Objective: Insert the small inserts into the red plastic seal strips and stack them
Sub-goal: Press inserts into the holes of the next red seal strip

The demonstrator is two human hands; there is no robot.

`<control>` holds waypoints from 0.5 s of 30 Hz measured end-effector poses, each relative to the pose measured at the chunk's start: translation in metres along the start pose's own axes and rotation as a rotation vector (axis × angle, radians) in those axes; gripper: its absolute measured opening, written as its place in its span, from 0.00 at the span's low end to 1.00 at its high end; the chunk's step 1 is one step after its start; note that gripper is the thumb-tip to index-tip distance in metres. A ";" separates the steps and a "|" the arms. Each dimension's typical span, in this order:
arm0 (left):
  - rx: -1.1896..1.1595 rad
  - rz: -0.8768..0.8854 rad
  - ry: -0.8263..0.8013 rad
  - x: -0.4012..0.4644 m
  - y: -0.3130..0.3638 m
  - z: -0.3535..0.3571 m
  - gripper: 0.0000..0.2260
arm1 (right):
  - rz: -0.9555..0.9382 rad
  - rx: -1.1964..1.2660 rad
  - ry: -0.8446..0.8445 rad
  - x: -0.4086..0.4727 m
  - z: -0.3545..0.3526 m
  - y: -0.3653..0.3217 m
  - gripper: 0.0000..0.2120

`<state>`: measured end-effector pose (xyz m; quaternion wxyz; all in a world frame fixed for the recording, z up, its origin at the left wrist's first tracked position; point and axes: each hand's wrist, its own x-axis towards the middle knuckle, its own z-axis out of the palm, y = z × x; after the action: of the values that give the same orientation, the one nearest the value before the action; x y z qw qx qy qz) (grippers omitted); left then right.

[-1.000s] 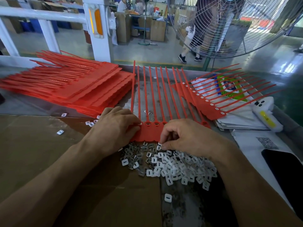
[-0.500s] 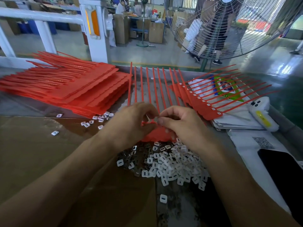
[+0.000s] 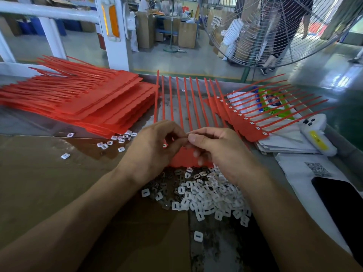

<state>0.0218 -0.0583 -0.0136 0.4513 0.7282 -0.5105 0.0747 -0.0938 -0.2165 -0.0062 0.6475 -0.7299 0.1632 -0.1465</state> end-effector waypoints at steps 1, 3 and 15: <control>-0.015 -0.027 -0.003 -0.001 0.000 0.001 0.01 | -0.006 -0.021 0.008 0.000 0.001 0.000 0.04; -0.030 -0.058 -0.016 -0.002 0.000 0.001 0.02 | -0.019 -0.067 0.036 0.000 0.002 0.001 0.04; 0.300 0.160 -0.040 0.002 0.005 -0.006 0.10 | 0.049 -0.137 0.050 -0.003 0.005 -0.005 0.09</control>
<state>0.0207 -0.0557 -0.0060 0.3200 0.7457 -0.5587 0.1713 -0.0946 -0.2103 -0.0022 0.5951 -0.7644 0.2068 -0.1369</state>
